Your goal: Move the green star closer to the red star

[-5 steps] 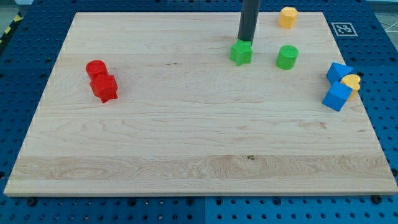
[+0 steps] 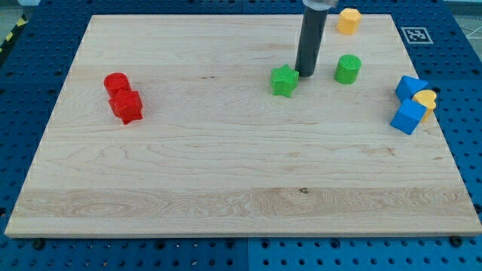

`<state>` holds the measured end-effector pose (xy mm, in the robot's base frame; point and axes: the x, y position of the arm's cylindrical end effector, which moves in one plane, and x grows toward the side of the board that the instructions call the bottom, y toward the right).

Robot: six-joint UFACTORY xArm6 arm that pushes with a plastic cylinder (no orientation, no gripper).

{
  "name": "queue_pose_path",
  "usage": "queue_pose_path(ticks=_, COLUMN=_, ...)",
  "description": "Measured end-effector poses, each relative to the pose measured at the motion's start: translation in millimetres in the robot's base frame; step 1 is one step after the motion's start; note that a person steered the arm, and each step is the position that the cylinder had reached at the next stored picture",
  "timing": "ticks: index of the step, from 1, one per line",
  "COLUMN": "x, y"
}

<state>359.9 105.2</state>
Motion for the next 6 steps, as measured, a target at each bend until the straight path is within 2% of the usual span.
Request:
queue_pose_path(ticks=1, x=17, y=-26)
queue_pose_path(ticks=3, x=17, y=-161)
queue_pose_path(ticks=4, x=17, y=-192)
queue_pose_path(ticks=6, x=22, y=-114)
